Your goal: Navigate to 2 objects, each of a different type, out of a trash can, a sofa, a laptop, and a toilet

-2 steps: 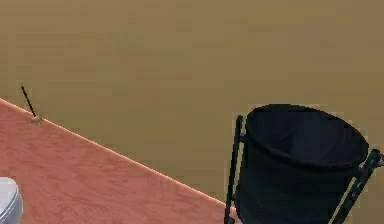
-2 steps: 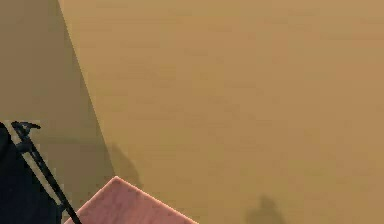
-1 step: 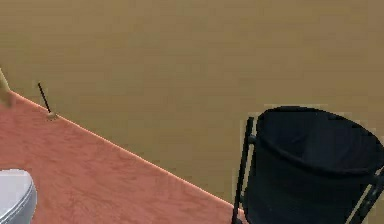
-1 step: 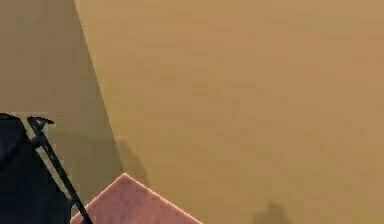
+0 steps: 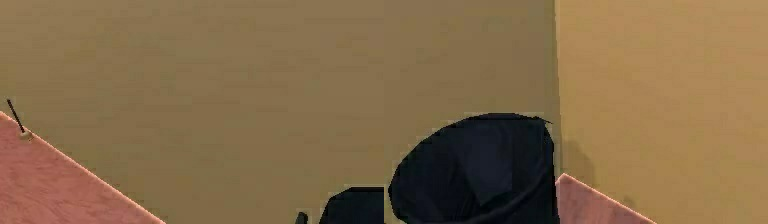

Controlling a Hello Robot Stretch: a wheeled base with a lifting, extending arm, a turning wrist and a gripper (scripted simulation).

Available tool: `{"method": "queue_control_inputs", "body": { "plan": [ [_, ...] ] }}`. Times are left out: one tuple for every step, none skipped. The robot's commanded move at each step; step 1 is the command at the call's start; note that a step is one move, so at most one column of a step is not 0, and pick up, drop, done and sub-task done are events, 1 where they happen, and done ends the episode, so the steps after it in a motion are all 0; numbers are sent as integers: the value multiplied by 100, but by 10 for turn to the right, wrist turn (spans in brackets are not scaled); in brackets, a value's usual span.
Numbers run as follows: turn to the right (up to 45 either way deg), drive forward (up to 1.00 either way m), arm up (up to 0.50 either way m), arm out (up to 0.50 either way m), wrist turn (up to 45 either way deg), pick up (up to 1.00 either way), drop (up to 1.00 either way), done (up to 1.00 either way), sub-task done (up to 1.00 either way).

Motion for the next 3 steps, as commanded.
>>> {"method": "queue_control_inputs", "body": {
  "plan": [
    [-450,0,0,0,0,0,0,0,0],
    [-450,0,0,0,0,0,0,0,0],
    [-60,0,0,0,0,0,0,0,0]
  ]
}}
